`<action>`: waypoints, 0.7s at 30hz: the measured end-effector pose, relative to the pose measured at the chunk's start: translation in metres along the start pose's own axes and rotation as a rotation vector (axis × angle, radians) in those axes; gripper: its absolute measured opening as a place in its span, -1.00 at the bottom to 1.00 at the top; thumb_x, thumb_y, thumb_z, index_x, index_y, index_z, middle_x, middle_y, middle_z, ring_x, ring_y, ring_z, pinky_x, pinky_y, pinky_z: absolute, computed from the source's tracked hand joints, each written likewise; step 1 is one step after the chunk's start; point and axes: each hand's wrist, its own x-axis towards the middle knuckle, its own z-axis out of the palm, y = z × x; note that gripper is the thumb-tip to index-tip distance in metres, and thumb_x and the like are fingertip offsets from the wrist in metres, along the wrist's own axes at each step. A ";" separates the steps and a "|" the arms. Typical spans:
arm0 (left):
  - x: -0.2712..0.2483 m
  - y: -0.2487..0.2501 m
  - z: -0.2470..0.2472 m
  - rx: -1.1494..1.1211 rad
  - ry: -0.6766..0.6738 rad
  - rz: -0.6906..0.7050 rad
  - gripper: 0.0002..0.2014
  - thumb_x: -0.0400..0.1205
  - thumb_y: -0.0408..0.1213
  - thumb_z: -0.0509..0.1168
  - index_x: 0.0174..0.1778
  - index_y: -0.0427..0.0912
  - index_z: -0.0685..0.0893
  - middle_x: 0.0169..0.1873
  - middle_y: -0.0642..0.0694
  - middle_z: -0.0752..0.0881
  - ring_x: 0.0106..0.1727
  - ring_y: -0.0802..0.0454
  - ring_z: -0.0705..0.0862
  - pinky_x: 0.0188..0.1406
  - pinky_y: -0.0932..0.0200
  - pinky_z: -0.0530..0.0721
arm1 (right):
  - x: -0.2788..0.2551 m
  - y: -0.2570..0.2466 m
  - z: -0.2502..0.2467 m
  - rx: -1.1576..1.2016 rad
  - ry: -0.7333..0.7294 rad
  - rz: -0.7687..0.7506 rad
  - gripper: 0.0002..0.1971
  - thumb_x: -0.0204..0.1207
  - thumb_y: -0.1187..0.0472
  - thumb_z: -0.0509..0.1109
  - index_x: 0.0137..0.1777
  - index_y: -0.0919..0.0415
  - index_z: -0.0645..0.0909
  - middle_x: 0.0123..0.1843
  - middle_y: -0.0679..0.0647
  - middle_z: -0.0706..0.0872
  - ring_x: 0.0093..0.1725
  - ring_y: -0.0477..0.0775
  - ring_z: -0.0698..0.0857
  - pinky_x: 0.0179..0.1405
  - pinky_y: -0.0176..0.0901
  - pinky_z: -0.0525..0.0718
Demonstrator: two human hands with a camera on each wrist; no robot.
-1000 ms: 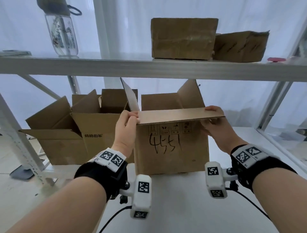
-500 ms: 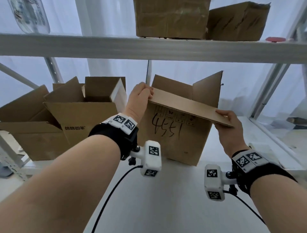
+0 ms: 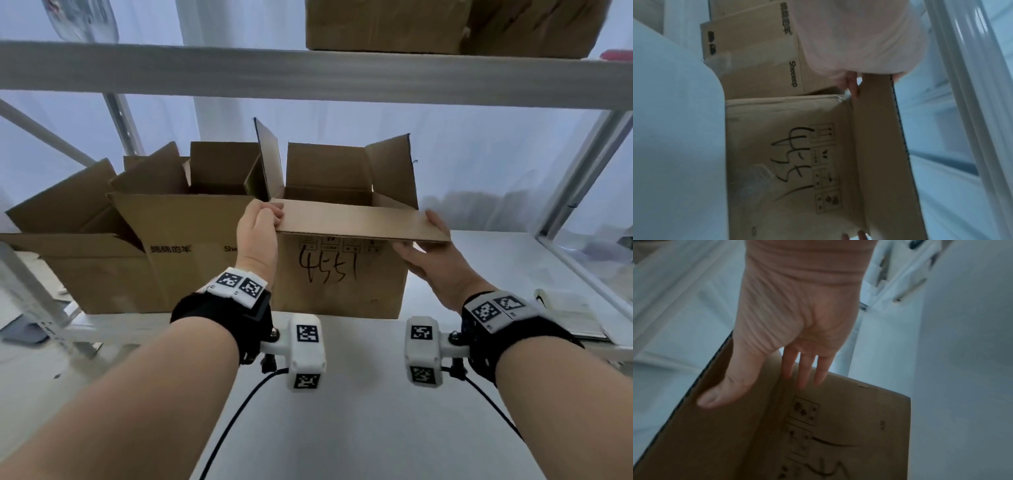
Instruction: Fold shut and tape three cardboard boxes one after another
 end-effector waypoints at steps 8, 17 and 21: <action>-0.024 -0.056 -0.002 0.141 -0.069 -0.164 -0.85 0.67 -0.20 0.16 -0.14 -0.18 0.53 -0.25 -0.13 0.61 -0.19 -0.04 0.61 -0.20 0.04 0.59 | -0.024 0.019 -0.010 0.098 0.086 0.240 -0.23 0.48 0.15 0.48 0.61 0.10 0.15 0.20 0.21 0.72 0.06 0.19 0.80 0.11 0.09 0.74; 0.013 -0.043 -0.017 0.355 -0.032 -0.048 -0.52 0.57 0.19 0.29 0.21 -0.07 0.40 0.13 -0.02 0.55 0.09 0.08 0.55 -0.02 0.30 0.50 | 0.014 0.005 0.031 -0.367 0.172 0.171 -0.45 0.40 -0.36 0.36 0.04 0.15 0.58 -0.01 0.07 0.73 0.07 0.15 0.71 0.12 0.10 0.73; 0.028 -0.029 -0.014 0.552 -0.074 -0.104 -0.31 0.56 0.28 0.22 0.42 -0.17 0.30 0.35 -0.19 0.48 0.30 -0.16 0.53 0.27 -0.06 0.54 | 0.028 -0.004 0.031 -0.490 0.159 0.332 0.12 0.19 -0.60 0.25 0.63 0.09 0.13 0.44 0.16 0.55 0.22 0.25 0.66 0.05 0.13 0.73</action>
